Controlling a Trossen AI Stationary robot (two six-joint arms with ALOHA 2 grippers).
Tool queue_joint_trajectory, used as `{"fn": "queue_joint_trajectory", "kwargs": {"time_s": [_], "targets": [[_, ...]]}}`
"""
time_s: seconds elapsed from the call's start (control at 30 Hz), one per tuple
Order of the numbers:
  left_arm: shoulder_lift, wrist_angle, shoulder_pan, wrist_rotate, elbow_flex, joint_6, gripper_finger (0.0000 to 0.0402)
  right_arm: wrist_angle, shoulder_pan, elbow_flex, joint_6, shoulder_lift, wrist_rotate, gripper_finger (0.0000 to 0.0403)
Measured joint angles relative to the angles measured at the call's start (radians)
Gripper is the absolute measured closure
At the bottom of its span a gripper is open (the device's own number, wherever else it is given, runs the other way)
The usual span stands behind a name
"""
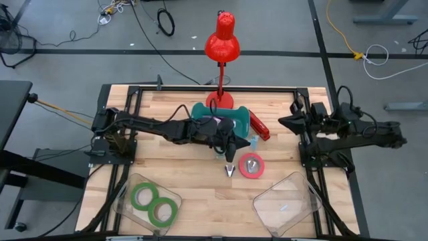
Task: Pick and place Stapler, Stapler remover, tape
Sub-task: Put the bottom light blue staple remover in the right transparent bin
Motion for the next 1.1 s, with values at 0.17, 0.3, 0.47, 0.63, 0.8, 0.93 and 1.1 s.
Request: {"fn": "queue_joint_trajectory", "kwargs": {"time_s": [0.17, 0.3, 0.47, 0.63, 0.8, 0.93, 1.1], "targets": [[0.0, -0.018, 0.023, 0.012, 0.063, 0.127, 0.0401, 0.002, 0.0, 0.062, -0.027, 0.064, -0.02, 0.0401], [0.0, -0.134, 0.045, 0.019, 0.154, 0.254, 0.0401, -0.03, 0.0, 0.093, -0.074, 0.096, -0.023, 0.0401], [0.0, -0.388, 0.071, -0.012, 0.303, 0.377, 0.0401, -0.044, 0.0, 0.11, -0.104, 0.118, -0.023, 0.0401], [0.0, -0.512, 0.088, -0.057, 0.404, 0.463, 0.0401, -0.049, 0.0, 0.11, -0.151, 0.129, 0.04, 0.0401], [0.0, -0.525, 0.099, -0.084, 0.423, 0.502, 0.0401, -0.05, 0.0, 0.11, -0.184, 0.138, 0.093, 0.0376], [0.0, -0.545, 0.102, -0.115, 0.423, 0.514, 0.0401, -0.05, 0.0, 0.11, -0.184, 0.149, 0.147, 0.0327], [0.0, -0.563, 0.092, -0.187, 0.423, 0.581, 0.0401, -0.049, 0.0, 0.11, -0.19, 0.197, 0.185, 0.0267]]}}
